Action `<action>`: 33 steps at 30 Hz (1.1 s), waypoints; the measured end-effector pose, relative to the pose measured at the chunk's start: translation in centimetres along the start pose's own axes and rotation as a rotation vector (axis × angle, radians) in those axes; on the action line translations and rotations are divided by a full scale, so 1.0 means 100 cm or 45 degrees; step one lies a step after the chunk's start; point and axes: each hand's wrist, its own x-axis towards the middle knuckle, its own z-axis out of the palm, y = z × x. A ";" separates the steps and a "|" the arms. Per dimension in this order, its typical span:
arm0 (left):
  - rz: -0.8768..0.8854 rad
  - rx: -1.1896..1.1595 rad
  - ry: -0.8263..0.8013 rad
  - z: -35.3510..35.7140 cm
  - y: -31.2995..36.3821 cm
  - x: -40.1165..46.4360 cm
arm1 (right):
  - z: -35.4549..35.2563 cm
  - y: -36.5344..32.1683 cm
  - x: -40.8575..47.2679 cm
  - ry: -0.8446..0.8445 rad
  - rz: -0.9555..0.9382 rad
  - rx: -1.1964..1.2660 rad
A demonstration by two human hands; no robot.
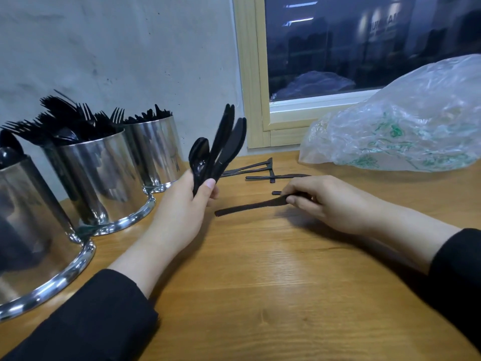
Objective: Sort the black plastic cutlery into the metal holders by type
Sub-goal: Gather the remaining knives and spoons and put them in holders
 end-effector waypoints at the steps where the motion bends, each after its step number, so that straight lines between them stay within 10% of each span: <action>1: 0.024 0.021 -0.042 0.003 0.000 -0.001 | -0.001 -0.001 0.000 0.044 -0.005 0.050; 12: 0.038 0.166 -0.218 0.041 0.014 0.001 | -0.014 0.021 0.012 0.486 0.179 0.439; 17: -0.050 0.112 -0.232 0.057 0.010 0.021 | -0.023 0.067 0.004 0.143 0.396 -0.118; 25: -0.075 0.038 -0.176 0.073 0.001 0.050 | -0.032 0.081 0.015 -0.162 0.464 -0.036; 33: -0.082 -0.023 -0.138 0.059 0.000 0.050 | -0.009 0.060 0.017 0.086 0.163 0.043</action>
